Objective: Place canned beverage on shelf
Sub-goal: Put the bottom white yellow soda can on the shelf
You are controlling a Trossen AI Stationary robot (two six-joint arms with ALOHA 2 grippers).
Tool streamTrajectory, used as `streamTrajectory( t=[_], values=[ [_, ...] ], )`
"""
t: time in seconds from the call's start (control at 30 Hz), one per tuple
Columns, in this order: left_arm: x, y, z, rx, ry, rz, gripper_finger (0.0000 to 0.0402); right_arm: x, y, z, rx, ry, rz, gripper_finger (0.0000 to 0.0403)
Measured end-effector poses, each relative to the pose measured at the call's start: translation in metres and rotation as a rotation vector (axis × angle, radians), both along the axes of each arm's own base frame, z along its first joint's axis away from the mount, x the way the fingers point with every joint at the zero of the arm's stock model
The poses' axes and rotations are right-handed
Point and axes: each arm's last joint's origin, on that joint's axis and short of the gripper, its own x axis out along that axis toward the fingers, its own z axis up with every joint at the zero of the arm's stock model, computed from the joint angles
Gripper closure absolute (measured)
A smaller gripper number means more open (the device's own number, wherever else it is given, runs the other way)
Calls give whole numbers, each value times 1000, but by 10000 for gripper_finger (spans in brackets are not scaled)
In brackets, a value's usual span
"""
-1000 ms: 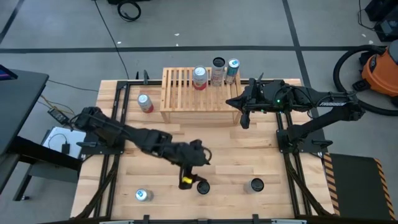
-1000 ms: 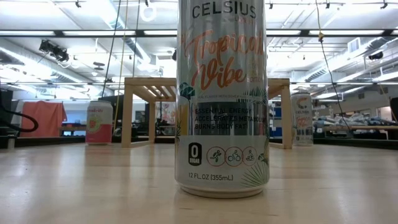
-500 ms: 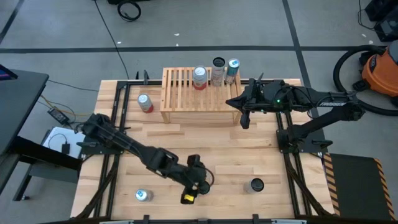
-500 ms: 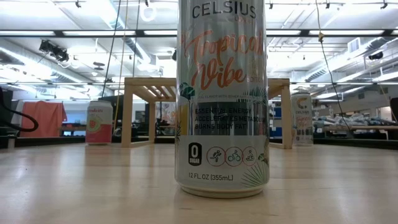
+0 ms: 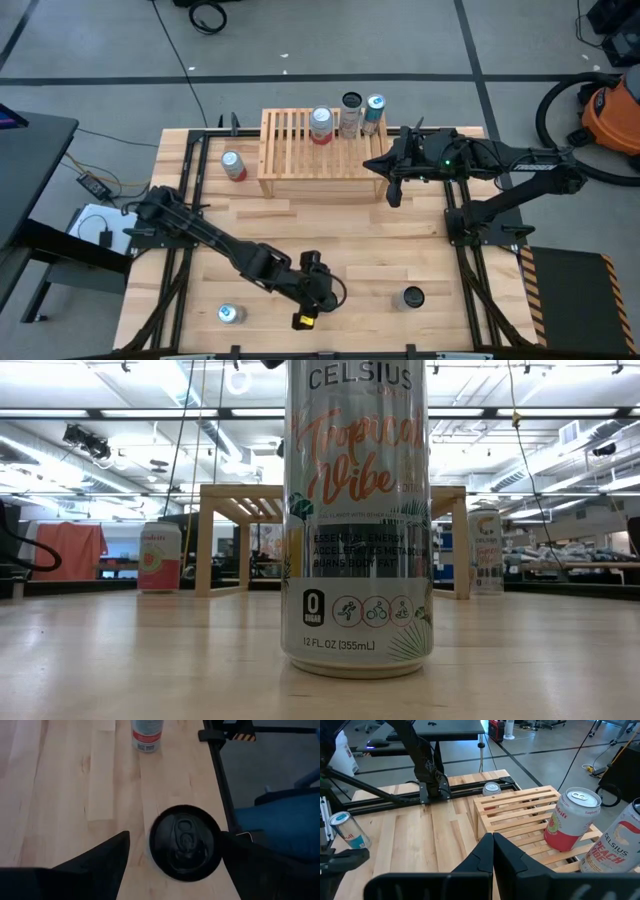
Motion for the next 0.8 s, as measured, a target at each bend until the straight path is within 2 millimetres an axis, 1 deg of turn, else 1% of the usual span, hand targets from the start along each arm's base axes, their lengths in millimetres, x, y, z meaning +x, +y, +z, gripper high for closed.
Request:
streamTrajectory(
  t=[0.4, 0.8],
  values=[
    [4, -12, -14, -10, 15, -19, 88, 0, 0, -1, 0, 6, 0, 393],
    [6, -5, -10, -4, 2, -11, 88, -1, 0, -1, 1, 16, 0, 393]
  ],
)
